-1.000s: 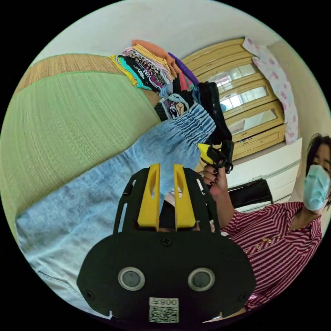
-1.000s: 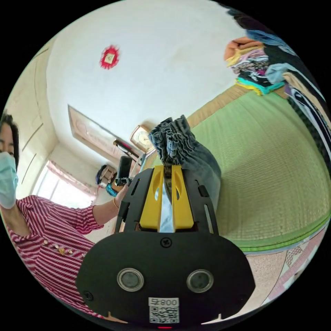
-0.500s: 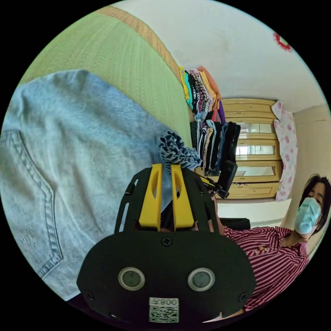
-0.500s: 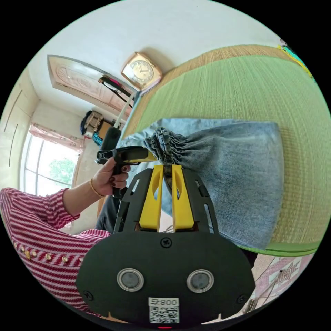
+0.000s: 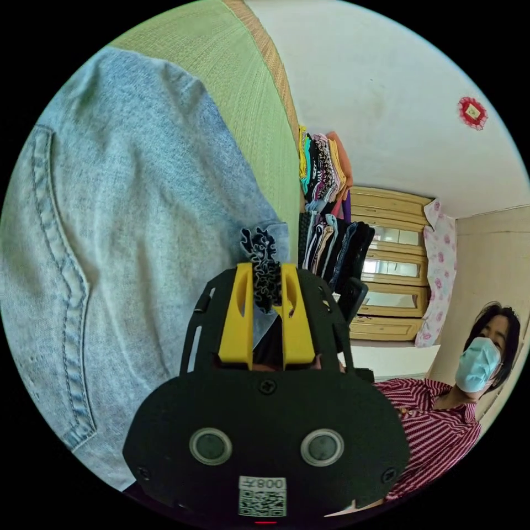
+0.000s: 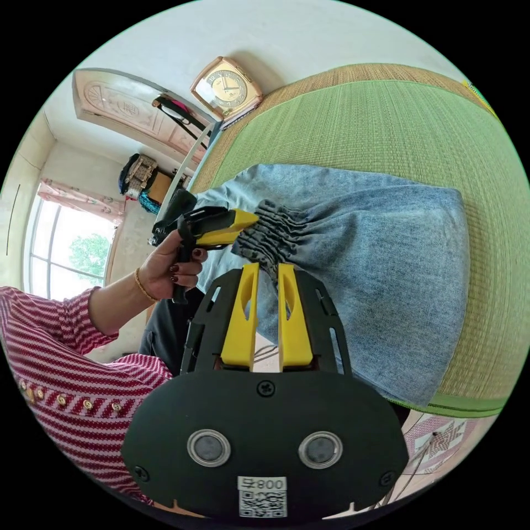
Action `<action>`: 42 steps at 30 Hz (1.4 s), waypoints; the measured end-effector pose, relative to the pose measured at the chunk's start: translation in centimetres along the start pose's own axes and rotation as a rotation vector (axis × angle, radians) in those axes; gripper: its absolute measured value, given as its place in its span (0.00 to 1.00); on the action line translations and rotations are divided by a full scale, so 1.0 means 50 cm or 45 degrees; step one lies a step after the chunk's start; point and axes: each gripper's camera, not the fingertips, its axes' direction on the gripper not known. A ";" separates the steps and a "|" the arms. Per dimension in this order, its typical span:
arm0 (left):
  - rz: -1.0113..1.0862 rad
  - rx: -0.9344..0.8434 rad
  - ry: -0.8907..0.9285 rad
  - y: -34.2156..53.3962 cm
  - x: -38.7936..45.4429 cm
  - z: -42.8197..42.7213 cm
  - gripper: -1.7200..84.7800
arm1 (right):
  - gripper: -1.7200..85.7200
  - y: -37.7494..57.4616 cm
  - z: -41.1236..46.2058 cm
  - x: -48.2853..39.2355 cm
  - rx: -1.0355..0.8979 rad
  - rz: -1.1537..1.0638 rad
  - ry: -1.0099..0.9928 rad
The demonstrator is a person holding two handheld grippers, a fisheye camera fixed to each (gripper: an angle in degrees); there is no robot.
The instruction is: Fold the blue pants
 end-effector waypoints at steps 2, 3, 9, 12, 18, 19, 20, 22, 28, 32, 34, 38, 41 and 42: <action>0.061 -0.014 -0.008 -0.016 0.006 0.006 0.12 | 0.07 -0.003 -0.021 -0.020 0.021 -0.035 0.003; 0.075 -0.033 -0.034 -0.025 0.003 0.011 0.11 | 0.07 -0.003 -0.027 -0.023 0.032 -0.035 0.012; 0.050 -0.057 -0.262 -0.026 -0.034 0.019 0.12 | 0.03 -0.033 -0.028 -0.006 0.064 -0.005 -0.093; 0.109 -0.016 -0.348 -0.012 -0.015 0.020 0.12 | 0.02 -0.057 0.048 0.018 -0.081 0.037 -0.027; 0.178 0.158 -0.447 0.020 0.024 0.034 0.10 | 0.02 -0.049 0.075 0.048 -0.111 0.089 -0.093; 0.179 0.176 -0.463 0.023 0.026 0.036 0.10 | 0.02 -0.046 0.065 0.044 -0.108 0.086 -0.085; 0.186 0.206 -0.485 0.028 0.030 0.039 0.10 | 0.02 -0.042 0.048 0.042 -0.094 0.084 -0.087; 0.202 0.187 -0.439 0.029 0.031 0.054 0.10 | 0.02 -0.033 0.003 0.049 -0.040 0.087 -0.094; 0.243 0.002 -0.580 0.021 0.003 0.122 0.04 | 0.02 0.013 -0.170 0.229 0.216 0.360 0.030; 0.183 0.014 -0.524 0.023 0.002 0.116 0.03 | 0.02 0.040 -0.148 0.348 0.107 0.507 -0.010; 0.220 0.009 -0.554 0.030 0.026 0.121 0.02 | 0.02 0.059 -0.167 0.330 0.123 0.467 0.021; 0.218 -0.112 -0.573 0.035 0.019 0.163 0.02 | 0.02 0.125 -0.152 0.327 0.051 0.437 0.058; 0.155 -0.047 -0.499 0.040 0.019 0.150 0.02 | 0.02 0.184 -0.169 0.355 0.121 0.483 -0.088; 0.193 -0.040 -0.529 0.046 0.035 0.149 0.02 | 0.02 0.195 -0.180 0.352 0.146 0.474 -0.092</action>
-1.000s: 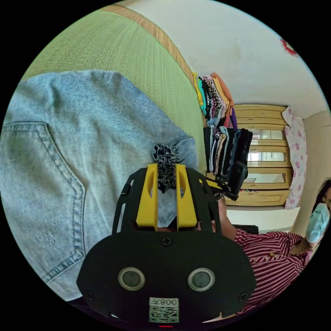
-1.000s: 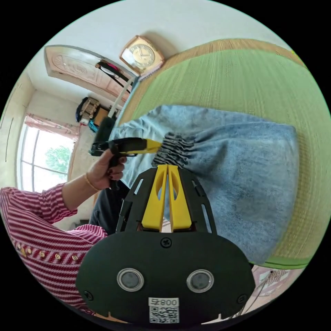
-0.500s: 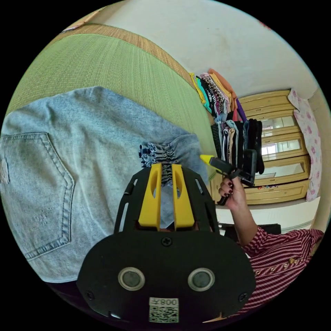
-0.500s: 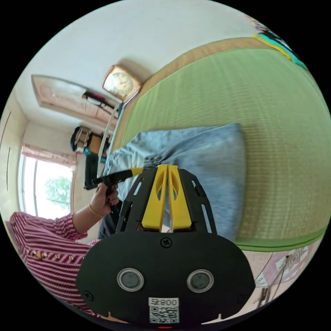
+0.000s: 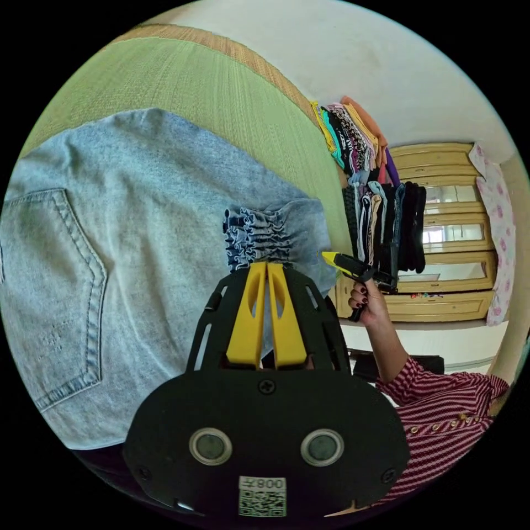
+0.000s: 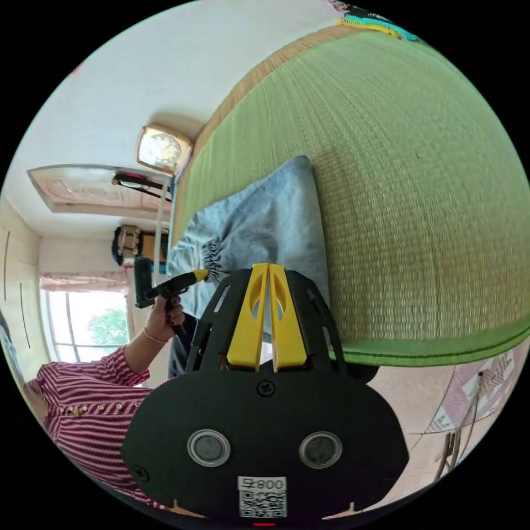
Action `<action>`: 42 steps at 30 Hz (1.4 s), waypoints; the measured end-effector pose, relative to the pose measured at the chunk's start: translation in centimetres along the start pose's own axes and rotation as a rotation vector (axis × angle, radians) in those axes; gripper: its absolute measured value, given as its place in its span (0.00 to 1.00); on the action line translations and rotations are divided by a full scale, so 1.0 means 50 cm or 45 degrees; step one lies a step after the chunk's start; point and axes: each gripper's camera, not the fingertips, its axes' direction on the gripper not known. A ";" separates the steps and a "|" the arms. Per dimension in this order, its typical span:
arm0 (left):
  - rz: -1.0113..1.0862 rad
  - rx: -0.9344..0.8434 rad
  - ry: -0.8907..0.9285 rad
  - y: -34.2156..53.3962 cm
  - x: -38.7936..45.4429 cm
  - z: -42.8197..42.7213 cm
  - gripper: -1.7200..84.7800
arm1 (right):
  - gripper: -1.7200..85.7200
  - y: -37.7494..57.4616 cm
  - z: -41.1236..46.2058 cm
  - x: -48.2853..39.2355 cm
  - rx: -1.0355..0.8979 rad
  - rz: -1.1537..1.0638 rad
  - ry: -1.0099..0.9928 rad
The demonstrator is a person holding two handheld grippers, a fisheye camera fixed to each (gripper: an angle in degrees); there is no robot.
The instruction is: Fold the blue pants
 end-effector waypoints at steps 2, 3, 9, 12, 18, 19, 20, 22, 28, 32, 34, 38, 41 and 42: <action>0.042 -0.026 -0.057 0.004 0.019 0.001 0.02 | 0.02 0.038 -0.029 0.005 0.020 -0.017 0.060; 0.042 -0.064 -0.070 0.006 0.021 0.010 0.02 | 0.02 0.045 -0.027 0.012 0.003 -0.014 0.079; 0.020 -0.005 0.031 0.033 0.030 -0.012 0.03 | 0.03 0.150 -0.094 0.084 0.088 0.027 -0.020; 0.138 -0.046 0.045 0.044 0.084 -0.004 0.05 | 0.05 0.217 -0.166 0.136 0.208 0.043 -0.016; 0.385 -0.215 0.039 0.041 0.222 0.075 0.11 | 0.12 0.277 -0.177 0.294 0.145 0.163 -0.160; 0.410 -0.232 0.030 0.040 0.237 0.085 0.12 | 0.12 0.278 -0.160 0.317 0.098 0.180 -0.201; 0.468 -0.266 0.009 0.038 0.271 0.105 0.13 | 0.12 0.278 -0.143 0.336 0.059 0.175 -0.269; 0.549 -0.301 -0.041 0.036 0.318 0.134 0.14 | 0.12 0.283 -0.131 0.357 0.060 0.175 -0.364; 0.785 -0.397 -0.257 0.045 0.449 0.218 0.18 | 0.12 0.308 -0.156 0.390 0.126 0.123 -0.526; 0.812 -0.434 -0.476 0.056 0.495 0.264 0.16 | 0.12 0.300 -0.150 0.390 0.103 0.070 -0.547; 0.814 -0.436 -0.569 0.060 0.504 0.275 0.14 | 0.12 0.293 -0.140 0.393 0.080 0.054 -0.553; 0.785 -0.420 -0.521 0.065 0.498 0.261 0.09 | 0.12 0.282 -0.130 0.407 0.053 0.028 -0.590; 0.714 -0.385 -0.421 0.067 0.478 0.237 0.08 | 0.12 0.279 -0.156 0.420 0.106 0.008 -0.598; 0.694 -0.363 -0.391 0.071 0.472 0.227 0.08 | 0.12 0.278 -0.163 0.426 0.125 0.014 -0.595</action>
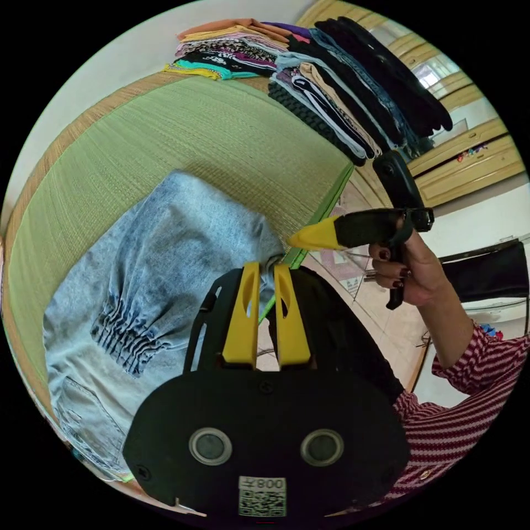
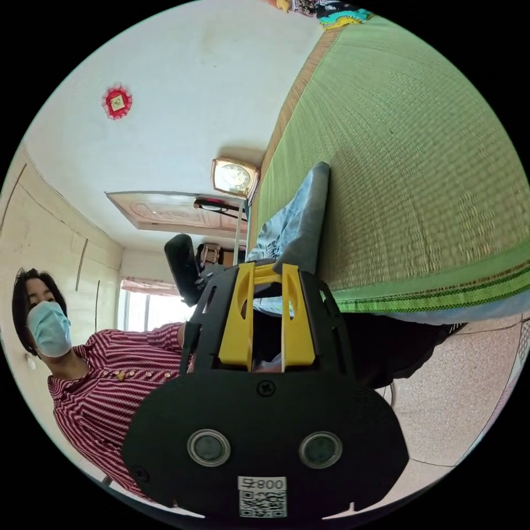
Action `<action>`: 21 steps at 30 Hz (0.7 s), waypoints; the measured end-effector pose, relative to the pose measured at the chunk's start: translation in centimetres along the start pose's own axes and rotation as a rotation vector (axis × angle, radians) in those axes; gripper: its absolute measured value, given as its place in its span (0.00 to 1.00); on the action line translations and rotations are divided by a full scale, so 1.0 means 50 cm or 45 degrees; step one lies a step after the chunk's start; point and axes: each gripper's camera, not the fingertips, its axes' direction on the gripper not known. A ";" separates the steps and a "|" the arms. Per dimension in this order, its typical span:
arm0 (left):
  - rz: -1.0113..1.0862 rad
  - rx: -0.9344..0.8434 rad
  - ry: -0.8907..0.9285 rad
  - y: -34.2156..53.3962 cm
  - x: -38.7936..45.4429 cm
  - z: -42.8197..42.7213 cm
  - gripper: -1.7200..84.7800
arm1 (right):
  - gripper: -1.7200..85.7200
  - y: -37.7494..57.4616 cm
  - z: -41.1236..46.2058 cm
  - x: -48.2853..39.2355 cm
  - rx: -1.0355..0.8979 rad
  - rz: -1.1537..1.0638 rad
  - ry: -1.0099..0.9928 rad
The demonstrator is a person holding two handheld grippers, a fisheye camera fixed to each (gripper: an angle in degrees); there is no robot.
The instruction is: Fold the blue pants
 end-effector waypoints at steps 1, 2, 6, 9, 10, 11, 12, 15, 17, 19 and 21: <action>-0.009 0.011 0.011 0.004 -0.002 -0.002 0.08 | 0.12 -0.007 -0.017 0.007 0.032 0.004 0.017; -0.021 0.031 0.025 0.013 -0.004 -0.007 0.07 | 0.12 -0.019 -0.028 0.018 0.050 0.020 0.043; -0.039 0.078 0.049 0.040 -0.007 -0.014 0.07 | 0.13 -0.090 -0.032 0.048 0.062 0.061 0.092; -0.042 0.101 0.056 0.057 -0.009 -0.016 0.07 | 0.15 -0.171 -0.008 0.080 0.036 0.106 0.115; -0.042 0.104 0.058 0.060 -0.010 -0.015 0.07 | 0.15 -0.202 0.002 0.093 0.034 0.119 0.097; -0.045 0.110 0.064 0.067 -0.014 -0.015 0.07 | 0.15 -0.229 0.013 0.103 0.038 0.135 0.090; -0.044 0.117 0.069 0.073 -0.017 -0.014 0.07 | 0.15 -0.241 0.019 0.108 0.038 0.143 0.092; -0.040 0.124 0.080 0.085 -0.029 -0.004 0.07 | 0.14 -0.291 0.056 0.136 0.001 0.194 0.097; -0.038 0.122 0.091 0.091 -0.038 0.006 0.07 | 0.12 -0.317 0.090 0.157 -0.064 0.234 0.121; -0.044 0.121 0.096 0.097 -0.049 0.018 0.07 | 0.10 -0.330 0.107 0.170 -0.099 0.251 0.144; -0.042 0.121 0.113 0.100 -0.065 0.033 0.07 | 0.08 -0.337 0.106 0.173 -0.097 0.253 0.161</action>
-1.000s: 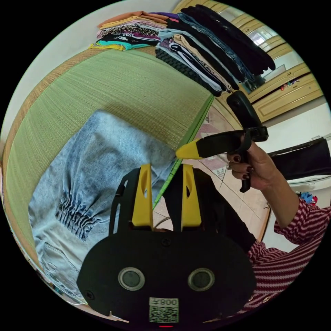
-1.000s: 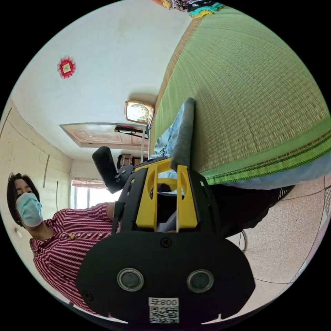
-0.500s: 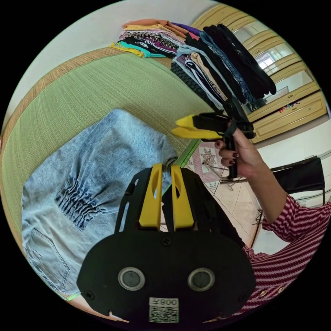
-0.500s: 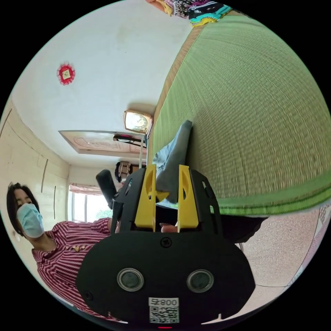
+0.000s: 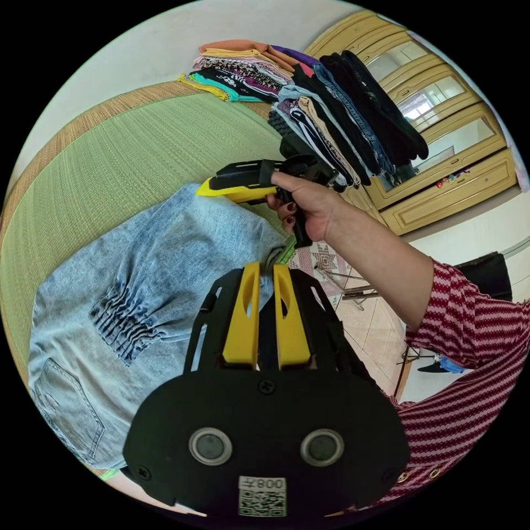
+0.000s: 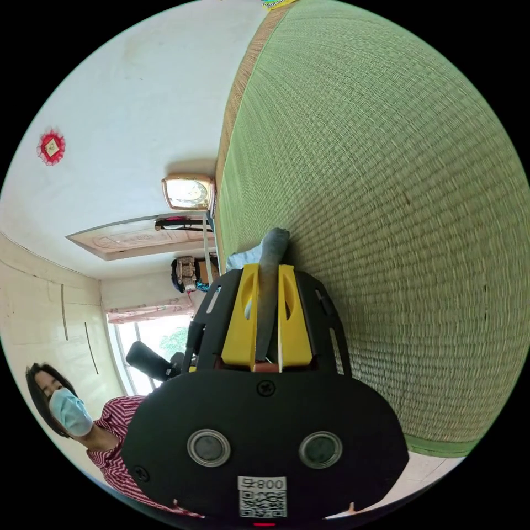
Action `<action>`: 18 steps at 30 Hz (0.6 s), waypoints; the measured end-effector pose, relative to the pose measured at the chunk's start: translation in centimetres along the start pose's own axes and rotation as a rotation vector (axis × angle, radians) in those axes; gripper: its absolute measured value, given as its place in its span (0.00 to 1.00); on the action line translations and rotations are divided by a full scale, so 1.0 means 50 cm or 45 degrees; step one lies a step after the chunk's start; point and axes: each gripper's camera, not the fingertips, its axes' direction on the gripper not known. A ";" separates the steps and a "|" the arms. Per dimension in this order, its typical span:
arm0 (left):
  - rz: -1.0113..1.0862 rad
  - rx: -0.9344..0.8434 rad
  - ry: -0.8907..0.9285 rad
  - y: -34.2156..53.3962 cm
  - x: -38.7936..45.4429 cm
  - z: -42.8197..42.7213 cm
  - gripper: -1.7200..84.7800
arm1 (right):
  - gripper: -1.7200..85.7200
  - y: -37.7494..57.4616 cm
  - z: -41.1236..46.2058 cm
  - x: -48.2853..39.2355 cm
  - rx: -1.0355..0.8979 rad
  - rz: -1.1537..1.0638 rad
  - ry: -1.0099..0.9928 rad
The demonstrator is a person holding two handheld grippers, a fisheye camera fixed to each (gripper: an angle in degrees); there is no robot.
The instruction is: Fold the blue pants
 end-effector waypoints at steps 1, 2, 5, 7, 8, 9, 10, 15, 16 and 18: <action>0.002 0.000 0.007 0.000 -0.004 0.003 0.07 | 0.07 -0.003 -0.006 -0.002 0.004 -0.007 0.016; 0.007 0.000 0.024 -0.001 -0.013 0.010 0.07 | 0.06 -0.006 -0.014 -0.009 0.008 -0.024 0.034; 0.025 0.024 0.069 -0.006 -0.031 0.026 0.07 | 0.05 -0.006 -0.052 -0.035 0.047 -0.067 0.089; 0.049 0.042 0.096 -0.011 -0.039 0.036 0.07 | 0.04 -0.003 -0.089 -0.049 0.087 -0.086 0.102; 0.064 0.055 0.112 -0.014 -0.044 0.044 0.07 | 0.04 0.001 -0.116 -0.058 0.113 -0.096 0.113; 0.077 0.067 0.128 -0.016 -0.049 0.052 0.07 | 0.04 0.003 -0.129 -0.062 0.127 -0.098 0.122; 0.083 0.070 0.135 -0.017 -0.052 0.057 0.07 | 0.04 0.009 -0.152 -0.070 0.154 -0.099 0.138; 0.102 0.108 0.192 0.006 -0.104 0.092 0.07 | 0.04 0.033 -0.206 -0.106 0.236 -0.115 0.169; 0.101 0.112 0.197 0.011 -0.113 0.094 0.07 | 0.04 0.036 -0.209 -0.118 0.241 -0.122 0.176; 0.086 0.139 0.227 0.033 -0.153 0.101 0.07 | 0.04 0.040 -0.209 -0.138 0.253 -0.136 0.170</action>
